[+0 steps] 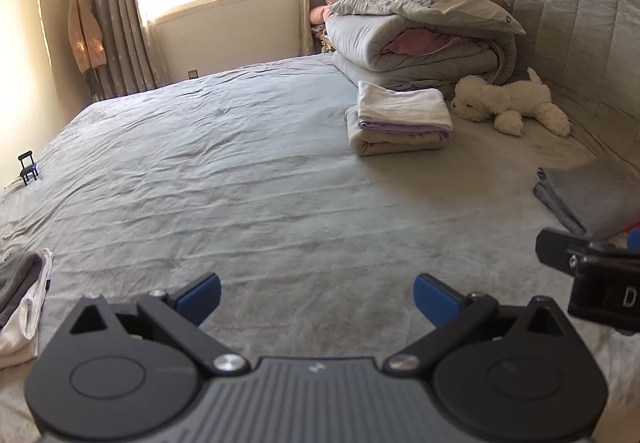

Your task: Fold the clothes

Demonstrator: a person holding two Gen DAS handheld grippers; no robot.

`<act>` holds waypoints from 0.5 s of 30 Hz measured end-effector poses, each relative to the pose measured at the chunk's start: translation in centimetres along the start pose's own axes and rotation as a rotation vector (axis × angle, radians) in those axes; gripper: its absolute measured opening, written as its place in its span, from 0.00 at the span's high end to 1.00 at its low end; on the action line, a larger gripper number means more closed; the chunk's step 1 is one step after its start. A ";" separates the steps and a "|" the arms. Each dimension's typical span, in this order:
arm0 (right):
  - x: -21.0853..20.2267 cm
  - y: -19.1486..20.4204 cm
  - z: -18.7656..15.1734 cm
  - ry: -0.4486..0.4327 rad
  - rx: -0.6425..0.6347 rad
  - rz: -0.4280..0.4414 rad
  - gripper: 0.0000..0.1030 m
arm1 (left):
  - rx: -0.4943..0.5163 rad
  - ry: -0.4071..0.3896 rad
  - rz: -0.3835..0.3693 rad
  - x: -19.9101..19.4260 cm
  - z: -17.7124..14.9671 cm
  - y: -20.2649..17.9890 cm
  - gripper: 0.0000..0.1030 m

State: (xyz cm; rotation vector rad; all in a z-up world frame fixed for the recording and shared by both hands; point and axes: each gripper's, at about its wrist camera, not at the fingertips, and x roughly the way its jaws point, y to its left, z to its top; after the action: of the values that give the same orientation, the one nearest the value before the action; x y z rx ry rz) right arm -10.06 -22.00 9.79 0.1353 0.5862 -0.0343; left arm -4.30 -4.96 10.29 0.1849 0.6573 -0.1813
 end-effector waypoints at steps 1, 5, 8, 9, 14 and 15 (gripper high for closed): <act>0.3 0.2 0.0 -0.004 -0.006 -0.010 0.00 | 0.003 0.002 0.000 0.4 -0.1 0.0 0.00; 2.0 0.5 0.0 0.000 -0.012 -0.022 0.00 | -0.007 0.032 -0.009 2.4 -0.3 0.5 0.00; 3.1 0.8 -0.1 0.006 -0.017 -0.026 0.00 | -0.016 0.047 -0.018 3.6 -0.3 0.6 0.00; 3.4 0.8 -0.1 0.009 -0.017 -0.026 0.00 | -0.017 0.049 -0.020 3.9 -0.3 0.6 0.00; 4.7 0.9 -0.2 0.015 -0.014 -0.036 0.00 | -0.027 0.054 -0.030 5.3 -0.2 0.6 0.00; 4.9 0.9 -0.2 0.017 -0.012 -0.037 0.00 | -0.029 0.054 -0.030 5.5 -0.2 0.6 0.01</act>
State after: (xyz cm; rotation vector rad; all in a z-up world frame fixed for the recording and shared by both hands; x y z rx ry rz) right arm -6.05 -21.05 7.00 0.1132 0.6057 -0.0661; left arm 0.02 -4.94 6.82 0.1527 0.7158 -0.1962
